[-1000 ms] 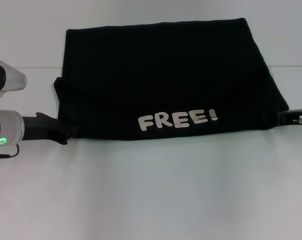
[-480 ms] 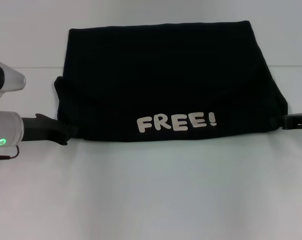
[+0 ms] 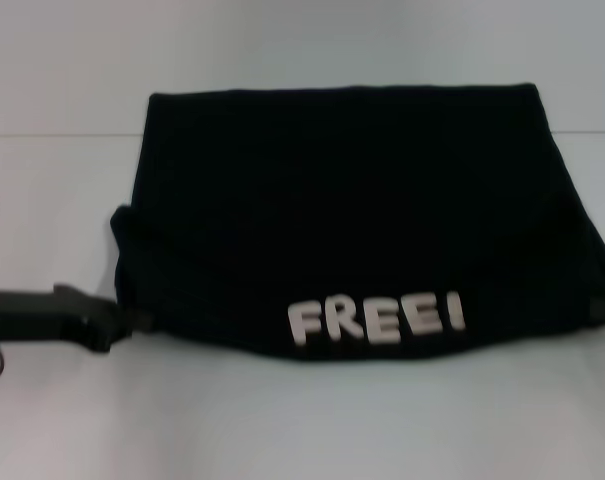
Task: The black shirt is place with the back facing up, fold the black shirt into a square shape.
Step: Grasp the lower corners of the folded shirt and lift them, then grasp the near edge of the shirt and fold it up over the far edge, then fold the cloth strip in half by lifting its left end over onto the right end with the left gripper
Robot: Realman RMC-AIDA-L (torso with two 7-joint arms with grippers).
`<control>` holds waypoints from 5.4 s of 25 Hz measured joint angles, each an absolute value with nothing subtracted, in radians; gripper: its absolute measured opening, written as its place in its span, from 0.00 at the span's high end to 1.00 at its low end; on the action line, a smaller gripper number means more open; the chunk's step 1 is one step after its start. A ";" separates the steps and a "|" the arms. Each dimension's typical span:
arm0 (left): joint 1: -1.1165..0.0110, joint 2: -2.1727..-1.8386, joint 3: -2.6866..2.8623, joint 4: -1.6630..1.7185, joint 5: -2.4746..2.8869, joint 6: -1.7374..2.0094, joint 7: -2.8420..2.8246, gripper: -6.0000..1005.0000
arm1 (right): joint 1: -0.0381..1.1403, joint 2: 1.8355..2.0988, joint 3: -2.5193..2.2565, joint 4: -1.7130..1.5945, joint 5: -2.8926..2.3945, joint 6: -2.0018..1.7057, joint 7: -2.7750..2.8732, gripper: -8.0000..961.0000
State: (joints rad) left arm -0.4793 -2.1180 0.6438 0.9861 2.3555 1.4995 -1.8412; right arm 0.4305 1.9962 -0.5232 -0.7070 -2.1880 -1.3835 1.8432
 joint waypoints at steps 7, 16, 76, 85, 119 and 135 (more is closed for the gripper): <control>-0.433 -2.103 0.508 0.991 2.345 1.784 -1.764 0.99 | 0.281 1.997 -0.409 -0.708 -2.180 -1.598 1.694 0.94; -0.376 -2.087 0.361 0.982 2.358 2.004 -1.727 0.99 | 0.147 2.006 -0.379 -0.702 -2.182 -1.752 1.587 0.94; -0.899 -1.999 0.669 0.538 2.358 0.747 -1.814 0.90 | 0.854 1.899 -0.426 -0.423 -2.293 -0.858 1.796 0.90; -0.895 -2.042 0.685 0.537 2.361 0.615 -1.807 0.88 | 0.849 1.903 -0.467 -0.416 -2.296 -0.822 1.816 0.85; -0.646 -2.001 0.543 0.740 2.414 1.567 -2.395 0.08 | 0.664 1.914 -0.596 -0.576 -2.091 -1.596 1.705 0.27; -0.669 -2.003 0.554 0.646 2.479 1.402 -2.735 0.09 | 0.713 1.949 -0.644 -0.676 -2.087 -1.599 1.706 0.03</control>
